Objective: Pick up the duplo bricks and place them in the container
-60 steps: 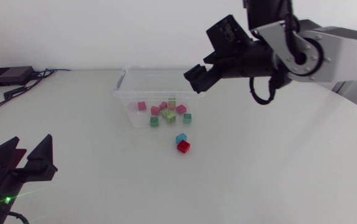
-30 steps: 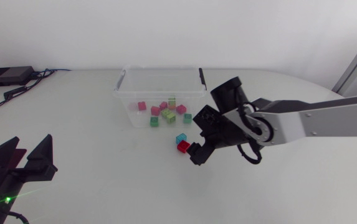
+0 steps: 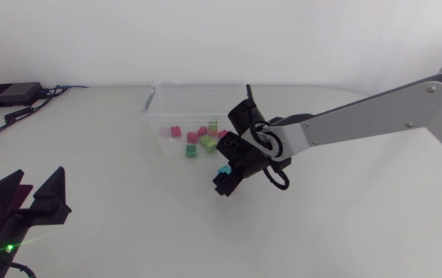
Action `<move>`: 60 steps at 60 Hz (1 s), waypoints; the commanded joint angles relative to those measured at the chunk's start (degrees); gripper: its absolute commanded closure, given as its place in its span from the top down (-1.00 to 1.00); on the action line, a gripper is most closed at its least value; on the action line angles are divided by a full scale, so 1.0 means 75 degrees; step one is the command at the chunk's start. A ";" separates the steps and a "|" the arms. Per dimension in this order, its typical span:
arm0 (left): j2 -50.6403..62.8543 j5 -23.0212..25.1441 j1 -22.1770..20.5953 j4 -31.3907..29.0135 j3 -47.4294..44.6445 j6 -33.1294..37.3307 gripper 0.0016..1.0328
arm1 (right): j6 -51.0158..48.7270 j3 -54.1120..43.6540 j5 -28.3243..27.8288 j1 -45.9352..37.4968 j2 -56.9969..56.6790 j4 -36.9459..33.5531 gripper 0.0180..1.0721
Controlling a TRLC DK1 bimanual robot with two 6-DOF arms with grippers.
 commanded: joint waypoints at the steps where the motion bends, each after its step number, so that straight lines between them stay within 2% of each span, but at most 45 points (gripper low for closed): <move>1: -0.0078 -0.0044 -0.0032 -0.0036 -0.0103 0.0088 0.92 | 0.0035 0.0191 0.0058 -0.0024 0.0296 -0.0257 0.48; 13: -0.0078 -0.0044 -0.0032 -0.0036 -0.0103 0.0088 0.92 | -0.0024 0.0461 0.0058 -0.0071 0.0577 -0.0515 -0.09; 22: -0.0078 -0.0044 -0.0032 -0.0036 -0.0103 0.0088 0.92 | -0.0036 0.0637 0.0070 -0.0083 0.0870 -0.0761 -0.39; 23: -0.0078 -0.0044 -0.0032 -0.0036 -0.0103 0.0088 0.92 | -0.0036 0.0625 0.0070 -0.0071 0.0882 -0.0773 -0.48; 30: -0.0089 -0.0044 -0.0032 -0.0025 -0.0103 0.0088 0.92 | -0.0036 0.0473 0.0093 -0.0083 0.0472 -0.0867 -0.50; 40: -0.0078 -0.0044 -0.0032 -0.0036 -0.0103 0.0088 0.92 | -0.0047 0.0309 0.0199 -0.0130 -0.1028 -0.1406 -0.50; 52: -0.0078 -0.0044 -0.0032 -0.0036 -0.0103 0.0088 0.92 | -0.0036 0.1234 0.0199 -0.0505 -0.2306 -0.2039 -0.50; 60: -0.0078 -0.0044 -0.0032 -0.0025 -0.0103 0.0088 0.92 | 0.0035 0.1879 0.0199 -0.0610 -0.2317 -0.1816 -0.50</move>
